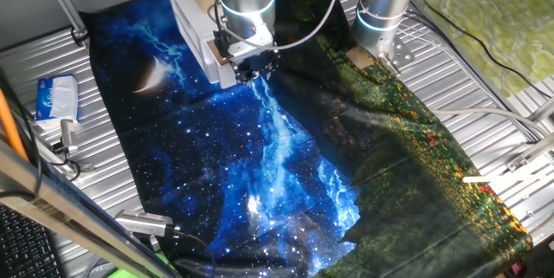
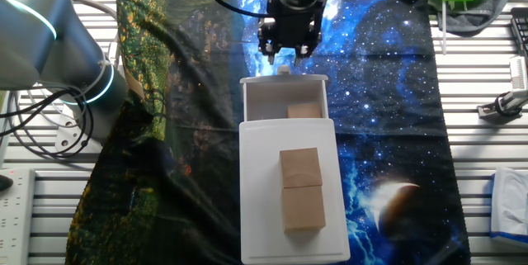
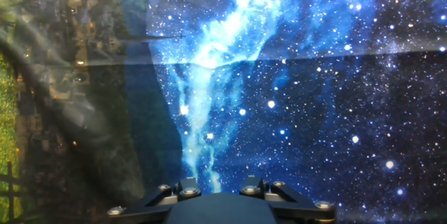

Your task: Grasp the handle and close the drawer

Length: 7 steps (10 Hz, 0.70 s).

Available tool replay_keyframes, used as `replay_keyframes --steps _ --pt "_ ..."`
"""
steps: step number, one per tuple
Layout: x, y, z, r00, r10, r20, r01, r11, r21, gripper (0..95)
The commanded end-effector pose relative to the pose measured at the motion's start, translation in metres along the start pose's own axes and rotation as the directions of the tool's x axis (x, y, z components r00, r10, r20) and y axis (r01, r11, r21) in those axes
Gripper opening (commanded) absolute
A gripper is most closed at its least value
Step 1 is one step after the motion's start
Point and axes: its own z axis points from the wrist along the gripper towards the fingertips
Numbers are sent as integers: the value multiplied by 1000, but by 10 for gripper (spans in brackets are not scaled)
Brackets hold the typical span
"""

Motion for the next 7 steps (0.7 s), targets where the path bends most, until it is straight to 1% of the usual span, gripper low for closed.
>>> replay_keyframes --steps 1,7 --pt "5 -1 2 1000 -9 2 9 1000 0 380" --pt "14 -1 6 1000 -31 -2 31 999 7 380"
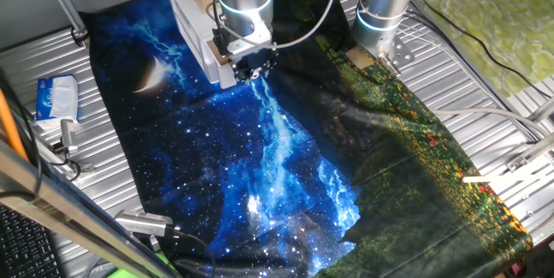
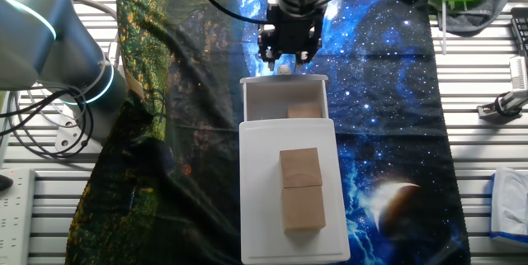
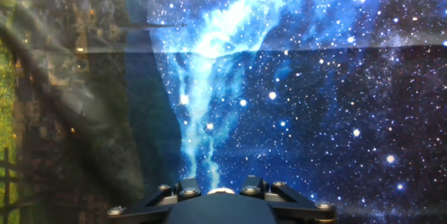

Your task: Grasp the handle and close the drawer

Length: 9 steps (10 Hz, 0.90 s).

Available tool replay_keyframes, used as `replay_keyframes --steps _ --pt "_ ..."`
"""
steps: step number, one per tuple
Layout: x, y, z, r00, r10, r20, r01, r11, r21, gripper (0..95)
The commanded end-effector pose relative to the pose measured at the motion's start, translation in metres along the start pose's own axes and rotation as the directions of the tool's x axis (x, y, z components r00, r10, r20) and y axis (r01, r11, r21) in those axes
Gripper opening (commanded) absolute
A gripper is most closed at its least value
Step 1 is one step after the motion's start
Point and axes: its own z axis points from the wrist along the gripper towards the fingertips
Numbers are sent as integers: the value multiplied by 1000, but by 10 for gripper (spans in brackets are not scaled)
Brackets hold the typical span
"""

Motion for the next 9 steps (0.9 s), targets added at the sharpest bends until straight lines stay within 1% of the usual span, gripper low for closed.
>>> replay_keyframes --steps 1,2,4,8,9 --pt "2 0 1 1000 -1 0 1 1000 2 380" --pt "2 0 1 1000 1 -1 -1 1000 3 190" --pt "2 0 2 1000 -3 0 3 1000 9 190" --pt "3 0 2 1000 -6 3 6 1000 10 190" --pt "4 0 2 1000 -4 0 4 1000 12 0"
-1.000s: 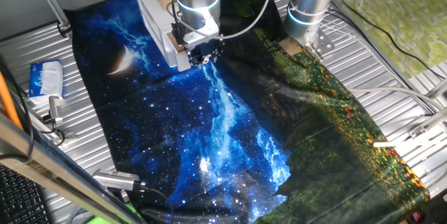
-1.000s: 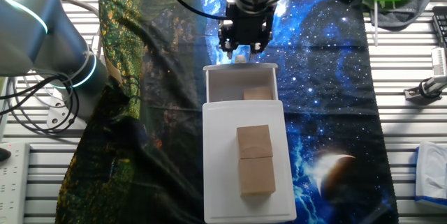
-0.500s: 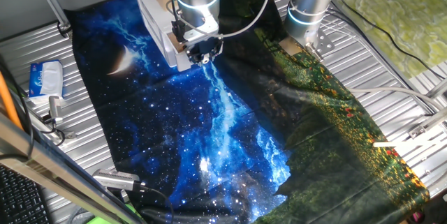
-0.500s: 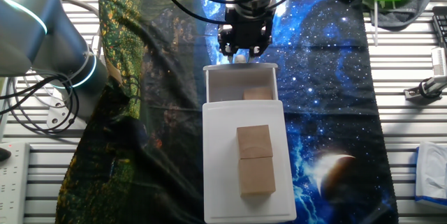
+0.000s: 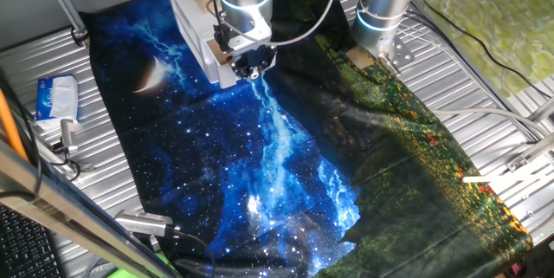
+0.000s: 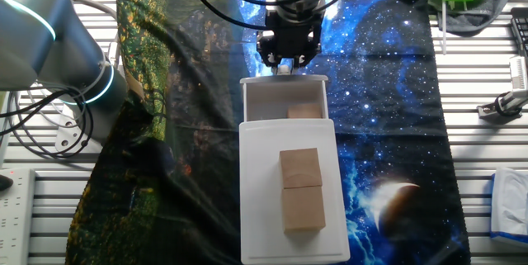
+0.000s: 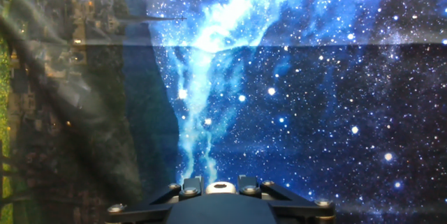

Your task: Grasp the handle and close the drawer

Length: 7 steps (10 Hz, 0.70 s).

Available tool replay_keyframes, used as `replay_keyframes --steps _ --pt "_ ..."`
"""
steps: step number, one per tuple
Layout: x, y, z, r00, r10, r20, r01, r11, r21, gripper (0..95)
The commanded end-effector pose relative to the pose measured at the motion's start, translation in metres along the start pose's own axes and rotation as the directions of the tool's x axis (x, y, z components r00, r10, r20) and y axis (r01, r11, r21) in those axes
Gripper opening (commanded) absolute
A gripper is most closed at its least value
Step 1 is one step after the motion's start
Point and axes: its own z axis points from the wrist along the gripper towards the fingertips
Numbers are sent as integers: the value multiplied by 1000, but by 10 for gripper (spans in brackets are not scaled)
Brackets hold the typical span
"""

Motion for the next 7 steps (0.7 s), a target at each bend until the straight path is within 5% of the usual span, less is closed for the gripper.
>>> replay_keyframes --steps 1,7 --pt "1 0 0 1000 2 -3 -2 1000 2 0" --pt "5 1 -2 1000 -3 -2 3 1000 8 0"
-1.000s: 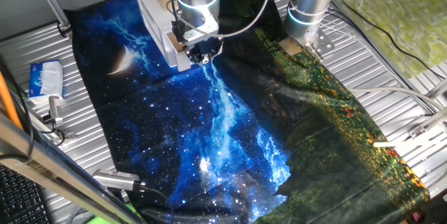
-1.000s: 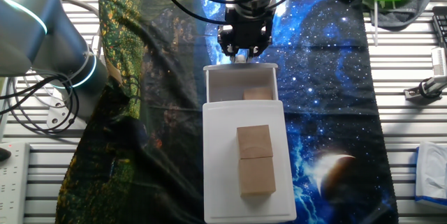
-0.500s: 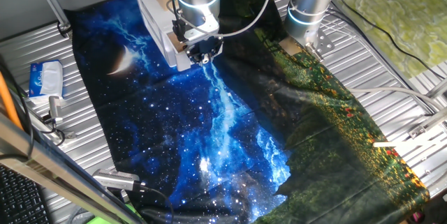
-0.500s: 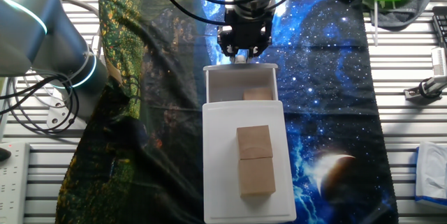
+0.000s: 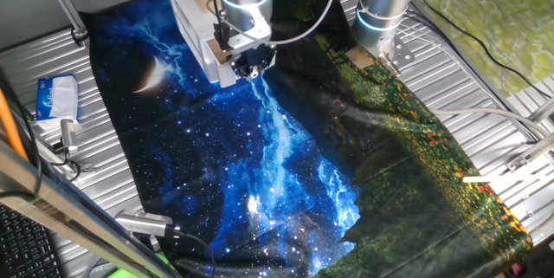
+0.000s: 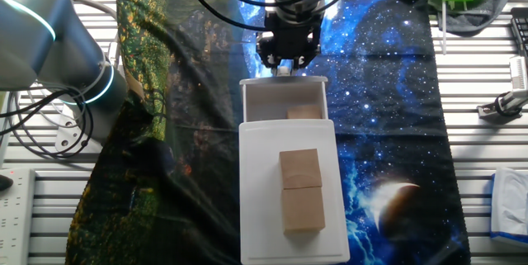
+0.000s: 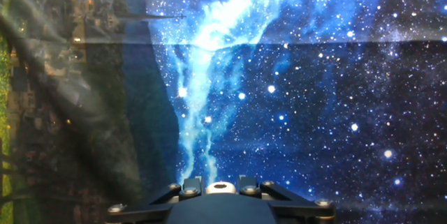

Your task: Grasp the handle and close the drawer

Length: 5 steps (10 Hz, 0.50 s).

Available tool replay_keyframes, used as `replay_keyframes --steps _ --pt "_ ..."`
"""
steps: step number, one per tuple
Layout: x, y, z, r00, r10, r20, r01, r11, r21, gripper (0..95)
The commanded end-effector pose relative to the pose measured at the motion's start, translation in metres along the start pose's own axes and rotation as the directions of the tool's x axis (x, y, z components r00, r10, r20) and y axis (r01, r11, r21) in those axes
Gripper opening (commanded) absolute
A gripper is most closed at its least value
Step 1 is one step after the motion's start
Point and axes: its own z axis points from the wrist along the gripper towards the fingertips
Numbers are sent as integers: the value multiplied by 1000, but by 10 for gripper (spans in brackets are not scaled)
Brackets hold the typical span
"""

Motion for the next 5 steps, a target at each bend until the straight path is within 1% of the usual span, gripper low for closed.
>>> replay_keyframes --steps 1,3,5 --pt "3 1 -2 1000 -7 -2 7 1000 4 0" --pt "7 2 -3 1000 -12 -1 12 1000 6 0" --pt "8 2 -3 1000 -13 0 13 1000 9 0"
